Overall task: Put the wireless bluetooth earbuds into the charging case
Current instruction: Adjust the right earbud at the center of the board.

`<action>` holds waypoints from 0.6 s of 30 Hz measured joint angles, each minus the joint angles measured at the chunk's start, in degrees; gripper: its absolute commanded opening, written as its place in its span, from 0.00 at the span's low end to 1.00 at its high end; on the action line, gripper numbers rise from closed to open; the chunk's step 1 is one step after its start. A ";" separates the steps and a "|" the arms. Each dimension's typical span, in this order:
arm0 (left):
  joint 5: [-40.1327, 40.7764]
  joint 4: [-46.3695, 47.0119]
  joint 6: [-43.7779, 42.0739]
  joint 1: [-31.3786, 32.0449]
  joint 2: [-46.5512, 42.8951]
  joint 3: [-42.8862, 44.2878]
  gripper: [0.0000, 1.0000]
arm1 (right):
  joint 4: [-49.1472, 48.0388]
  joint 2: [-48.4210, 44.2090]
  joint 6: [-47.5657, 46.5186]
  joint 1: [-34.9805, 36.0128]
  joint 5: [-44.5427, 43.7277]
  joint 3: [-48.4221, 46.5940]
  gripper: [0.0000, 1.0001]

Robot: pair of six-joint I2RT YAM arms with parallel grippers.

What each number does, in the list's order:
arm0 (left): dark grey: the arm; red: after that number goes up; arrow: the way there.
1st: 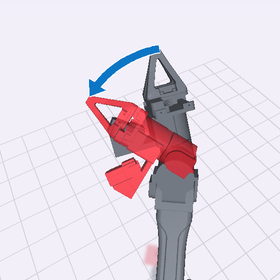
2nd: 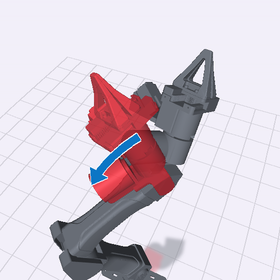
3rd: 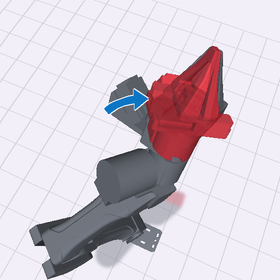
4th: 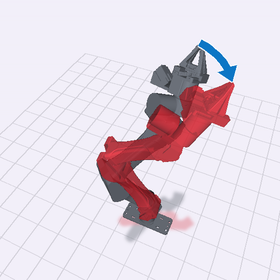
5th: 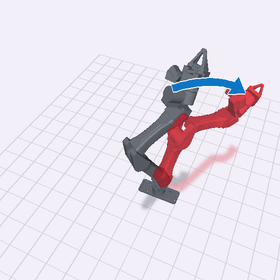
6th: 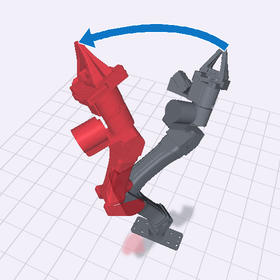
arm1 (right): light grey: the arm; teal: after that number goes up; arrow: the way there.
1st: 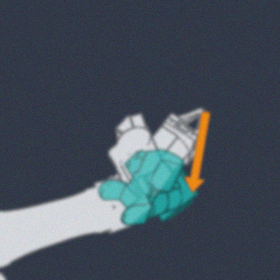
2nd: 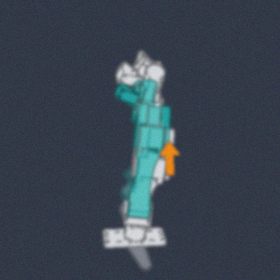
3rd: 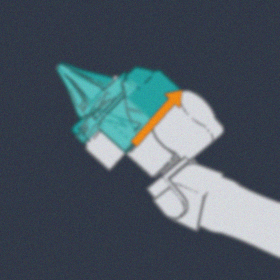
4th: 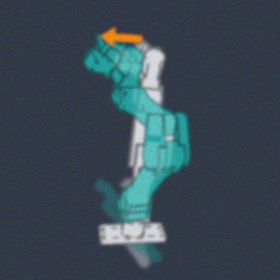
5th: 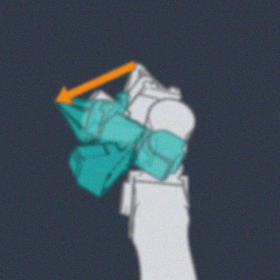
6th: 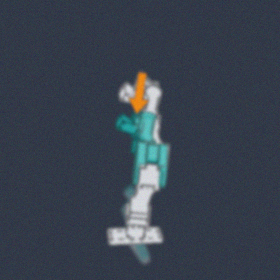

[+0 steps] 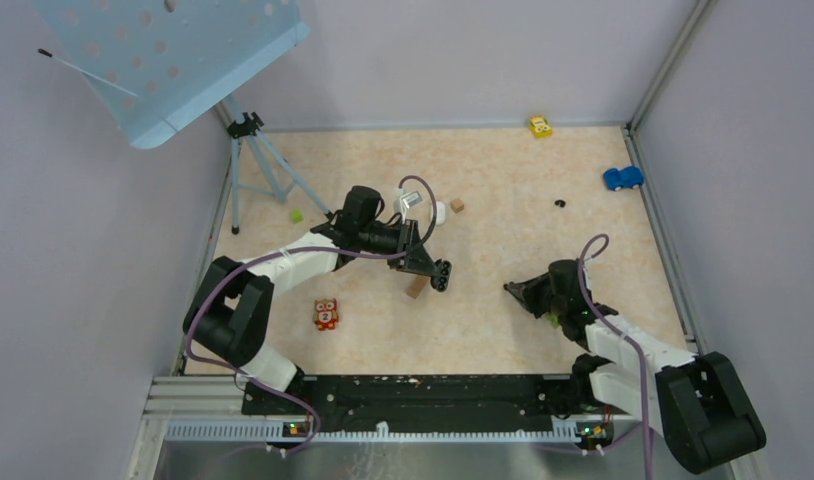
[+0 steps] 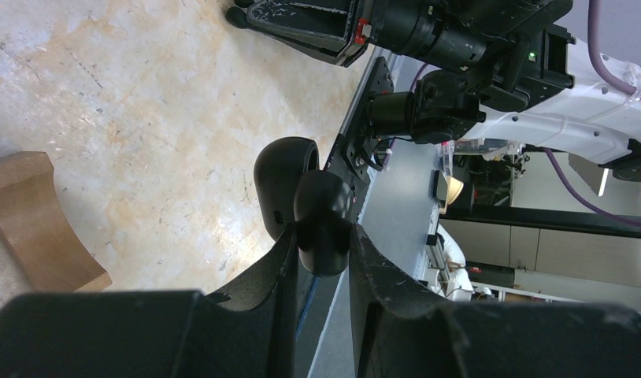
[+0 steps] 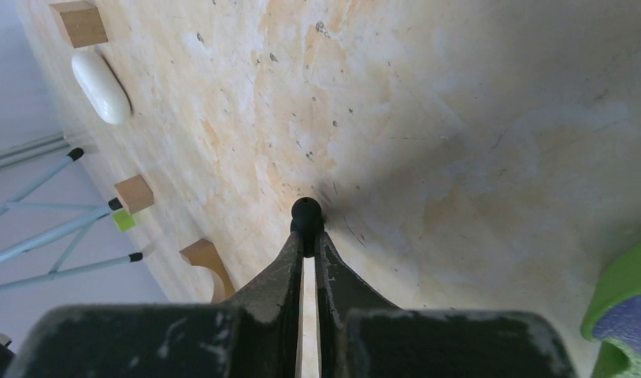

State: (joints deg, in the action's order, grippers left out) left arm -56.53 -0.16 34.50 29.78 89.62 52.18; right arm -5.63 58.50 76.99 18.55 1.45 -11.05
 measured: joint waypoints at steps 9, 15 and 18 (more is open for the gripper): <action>0.02 -0.20 -0.17 0.02 0.00 0.02 0.00 | 7.10 -5.05 -2.71 0.00 -2.08 -1.44 0.00; 0.02 -0.59 -0.68 0.02 0.00 0.52 0.00 | 10.91 -10.88 -6.99 0.07 -1.53 -5.90 0.00; 0.20 -0.79 -1.07 0.02 0.00 1.20 0.00 | 11.85 -10.58 -11.23 0.26 1.62 -11.65 0.00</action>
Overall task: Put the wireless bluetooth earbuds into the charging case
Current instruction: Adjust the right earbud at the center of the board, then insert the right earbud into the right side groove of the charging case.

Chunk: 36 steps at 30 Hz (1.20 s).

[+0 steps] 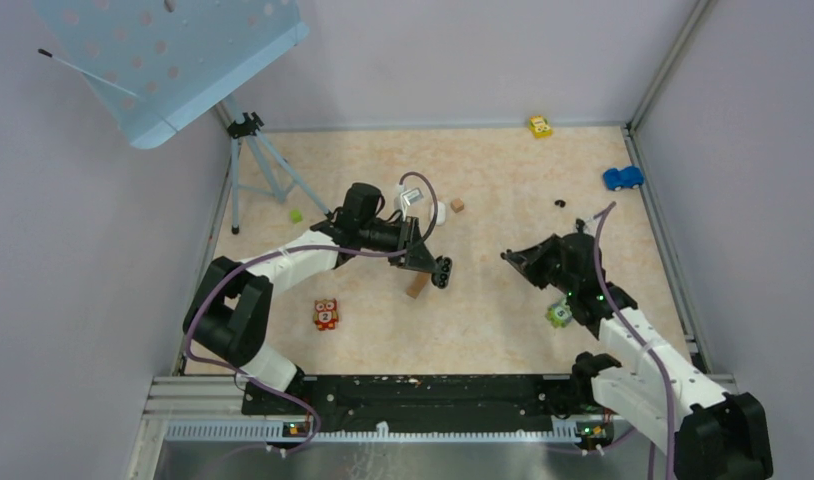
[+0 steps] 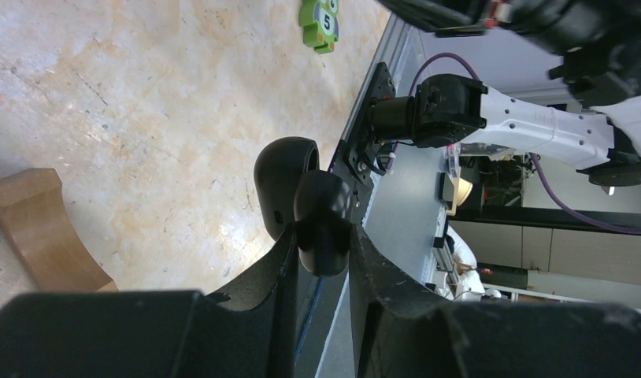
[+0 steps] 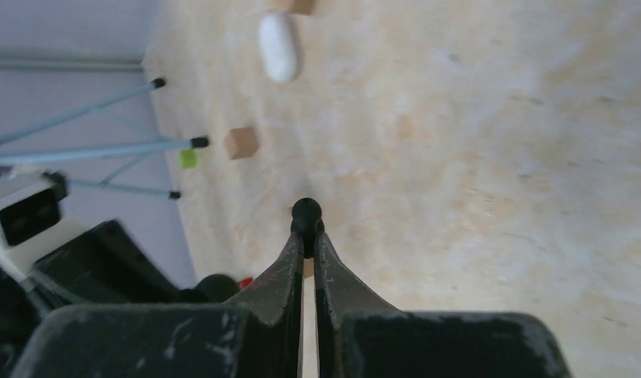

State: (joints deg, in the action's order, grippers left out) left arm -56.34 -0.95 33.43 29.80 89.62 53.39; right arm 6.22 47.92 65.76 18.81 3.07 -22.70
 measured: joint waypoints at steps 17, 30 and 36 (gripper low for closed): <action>1.73 0.44 0.15 0.00 -0.02 1.07 0.00 | 4.79 11.47 -16.83 18.32 6.88 -22.56 0.00; 1.81 0.57 0.92 0.00 -0.24 1.07 0.00 | 12.44 18.67 -20.15 23.43 0.28 -28.11 0.00; 1.79 0.55 0.92 0.00 -0.24 1.07 0.00 | 14.29 20.24 -20.83 23.71 -1.38 -29.11 0.00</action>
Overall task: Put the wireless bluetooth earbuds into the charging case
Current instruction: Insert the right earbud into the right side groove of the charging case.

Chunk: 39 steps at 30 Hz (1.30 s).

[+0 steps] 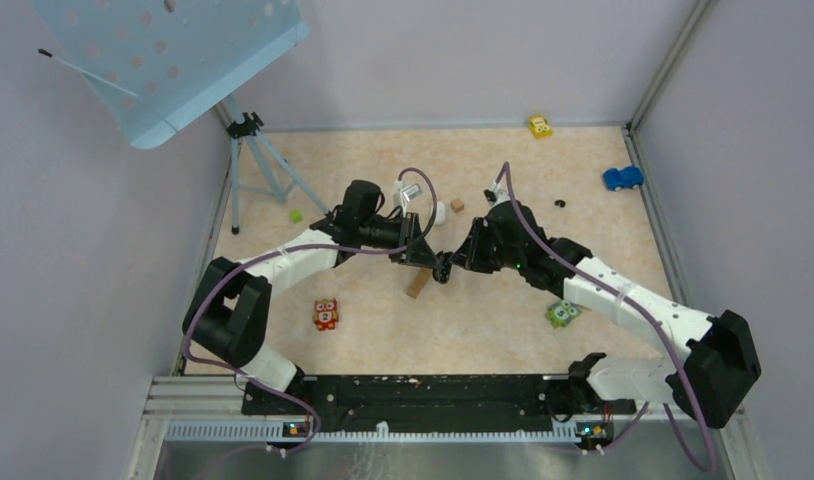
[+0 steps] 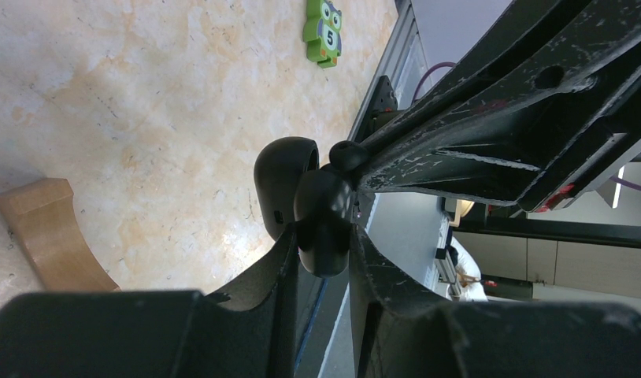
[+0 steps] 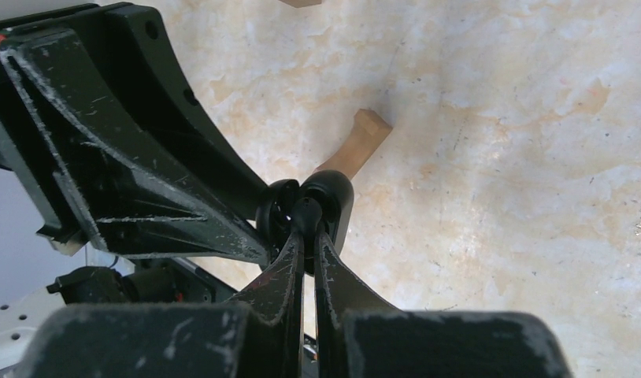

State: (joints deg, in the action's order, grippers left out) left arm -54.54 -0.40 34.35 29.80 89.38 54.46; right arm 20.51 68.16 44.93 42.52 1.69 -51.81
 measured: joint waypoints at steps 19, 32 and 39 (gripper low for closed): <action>0.48 -0.20 -0.04 -0.09 0.00 0.00 0.00 | 1.40 3.52 -1.07 1.68 -1.42 -1.81 0.00; 1.11 -1.11 -0.90 -0.07 0.00 0.00 0.00 | 3.15 5.57 -0.70 3.06 -4.44 -3.50 0.03; 0.98 -1.16 -1.11 0.00 0.00 0.00 0.00 | 2.58 5.84 -0.17 3.13 -4.46 -3.52 0.22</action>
State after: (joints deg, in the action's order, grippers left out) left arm -53.56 -1.56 33.23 29.80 89.38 54.46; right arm 23.09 74.00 44.75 45.65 -2.76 -55.33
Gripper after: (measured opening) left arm 0.299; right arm 0.174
